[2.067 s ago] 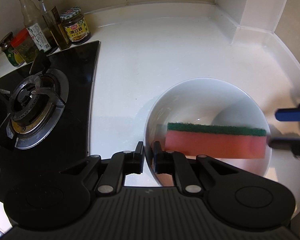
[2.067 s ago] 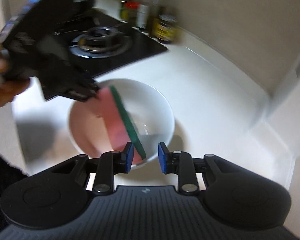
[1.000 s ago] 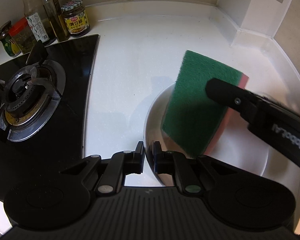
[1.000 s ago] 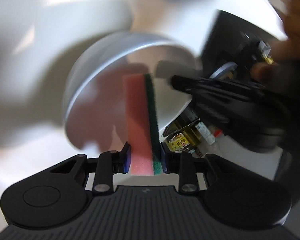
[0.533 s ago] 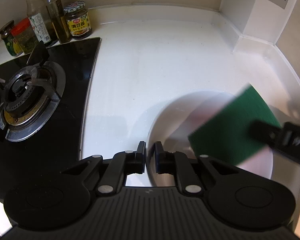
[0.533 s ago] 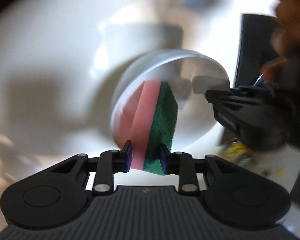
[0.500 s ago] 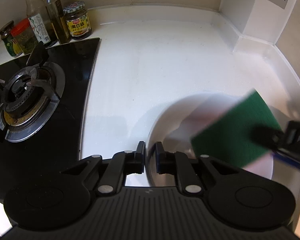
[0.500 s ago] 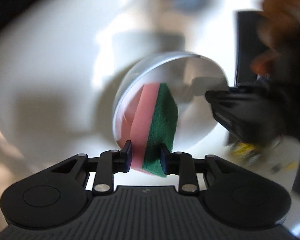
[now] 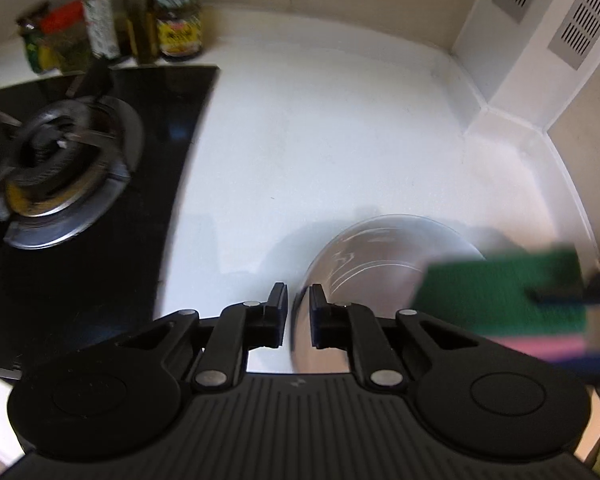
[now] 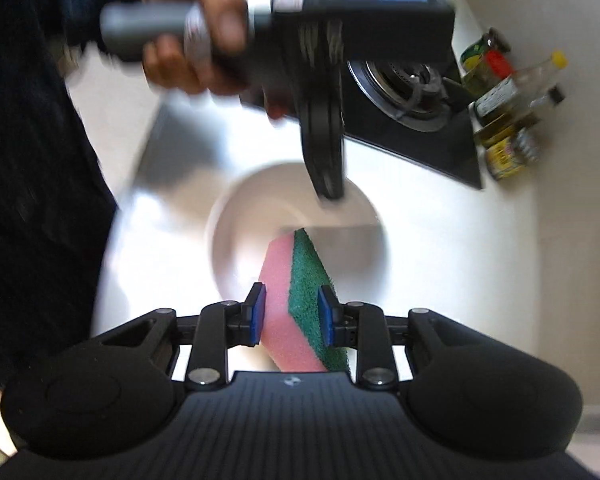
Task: Clean bowl
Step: 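Hold the bowl with the left gripper while the right gripper scrubs its inside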
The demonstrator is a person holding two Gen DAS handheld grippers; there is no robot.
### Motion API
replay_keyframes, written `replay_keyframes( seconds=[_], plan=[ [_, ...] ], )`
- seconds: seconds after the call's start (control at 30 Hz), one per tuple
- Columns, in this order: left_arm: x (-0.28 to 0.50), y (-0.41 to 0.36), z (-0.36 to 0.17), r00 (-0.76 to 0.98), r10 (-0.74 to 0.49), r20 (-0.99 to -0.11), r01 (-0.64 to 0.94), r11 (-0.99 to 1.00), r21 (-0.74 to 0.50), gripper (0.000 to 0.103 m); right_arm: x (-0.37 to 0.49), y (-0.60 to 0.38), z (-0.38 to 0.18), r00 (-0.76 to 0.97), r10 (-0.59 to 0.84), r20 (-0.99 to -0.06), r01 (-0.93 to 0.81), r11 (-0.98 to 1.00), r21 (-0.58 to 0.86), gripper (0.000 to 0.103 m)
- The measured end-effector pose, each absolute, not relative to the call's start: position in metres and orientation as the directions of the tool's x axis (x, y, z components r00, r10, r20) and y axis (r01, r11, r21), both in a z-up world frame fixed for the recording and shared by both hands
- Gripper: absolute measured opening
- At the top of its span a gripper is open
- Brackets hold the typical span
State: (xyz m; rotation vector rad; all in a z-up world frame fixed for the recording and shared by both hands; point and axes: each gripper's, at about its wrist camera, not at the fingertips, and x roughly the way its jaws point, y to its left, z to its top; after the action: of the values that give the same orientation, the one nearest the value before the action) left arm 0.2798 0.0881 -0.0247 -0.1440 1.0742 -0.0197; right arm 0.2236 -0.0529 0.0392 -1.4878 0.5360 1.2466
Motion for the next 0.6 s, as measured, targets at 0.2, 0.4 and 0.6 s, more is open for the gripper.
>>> replay_keyframes(
  seconds=[0.2,0.4,0.6],
  plan=[
    [0.266,0.084,-0.04,0.436,-0.092,-0.895,-0.065,0.989,-0.133,0.012,0.214,-0.038,-0.012,0.455,0.247,-0.856,-0.642,-0.575,-0.507,0.027],
    [0.262,0.086,-0.042,0.447,-0.068,-0.892,-0.069,0.991,-0.111,0.015,0.216,-0.019,-0.053,0.528,0.276,-0.804,-0.512,-0.651,-0.56,0.03],
    [0.261,0.088,-0.044,0.459,-0.065,-0.886,-0.066,0.992,-0.107,0.021,0.217,-0.016,-0.079,0.626,0.308,-0.716,-0.393,-0.669,-0.631,0.028]
  ],
)
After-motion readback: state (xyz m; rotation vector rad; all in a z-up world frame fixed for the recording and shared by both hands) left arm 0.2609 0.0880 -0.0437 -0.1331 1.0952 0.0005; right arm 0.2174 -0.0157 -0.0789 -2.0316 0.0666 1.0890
